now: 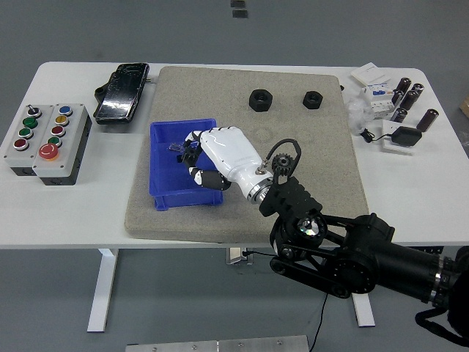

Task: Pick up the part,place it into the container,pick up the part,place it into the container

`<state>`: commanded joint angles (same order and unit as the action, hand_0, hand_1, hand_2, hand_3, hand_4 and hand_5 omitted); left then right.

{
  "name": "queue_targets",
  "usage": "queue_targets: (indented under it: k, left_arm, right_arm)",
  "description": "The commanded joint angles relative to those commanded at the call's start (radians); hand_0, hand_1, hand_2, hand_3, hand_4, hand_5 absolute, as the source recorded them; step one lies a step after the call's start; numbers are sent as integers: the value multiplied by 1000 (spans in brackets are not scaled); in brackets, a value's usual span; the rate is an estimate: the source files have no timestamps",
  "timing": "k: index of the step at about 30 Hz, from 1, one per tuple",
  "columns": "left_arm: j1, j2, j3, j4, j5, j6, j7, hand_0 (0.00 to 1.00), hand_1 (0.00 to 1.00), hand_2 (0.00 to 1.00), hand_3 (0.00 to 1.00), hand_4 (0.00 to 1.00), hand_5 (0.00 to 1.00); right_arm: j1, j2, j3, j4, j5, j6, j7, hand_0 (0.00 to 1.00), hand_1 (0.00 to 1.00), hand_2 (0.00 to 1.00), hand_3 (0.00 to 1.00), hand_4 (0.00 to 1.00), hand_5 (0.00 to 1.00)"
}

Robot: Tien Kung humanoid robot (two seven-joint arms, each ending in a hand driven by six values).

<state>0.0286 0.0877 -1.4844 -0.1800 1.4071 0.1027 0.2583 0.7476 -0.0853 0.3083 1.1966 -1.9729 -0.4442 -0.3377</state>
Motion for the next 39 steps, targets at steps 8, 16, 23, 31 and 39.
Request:
queue_targets:
  k: [8, 16, 23, 31, 39]
  left_arm:
    - [0, -2, -4, 0, 7, -1, 1, 658, 623, 582, 616, 713, 360]
    - [0, -2, -4, 0, 7, -1, 1, 658, 624, 582, 616, 713, 360]
    - [1, -3, -6, 0, 8, -1, 1, 658, 624, 582, 616, 712, 359]
    - [1, -4, -6, 0, 9, -1, 1, 658, 624, 582, 615, 712, 359]
    - [1, -5, -6, 0, 11, -2, 0, 658, 624, 582, 616, 713, 359]
  right_arm:
    - [-22, 22, -11, -54, 10, 29, -25, 659, 763, 771, 706, 528, 295]
    - [-44, 21, 26, -59, 45, 25, -39, 667, 765, 776, 710, 565, 315]
    - [-71, -1, 144, -5, 81, -13, -14, 659, 756, 768, 707, 582, 323]
    - [-81, -34, 260, -90, 94, 20, -26, 651, 740, 760, 704, 595, 331]
    - [-90, -22, 249, -214, 101, 103, -18, 692, 777, 829, 821, 849, 561]
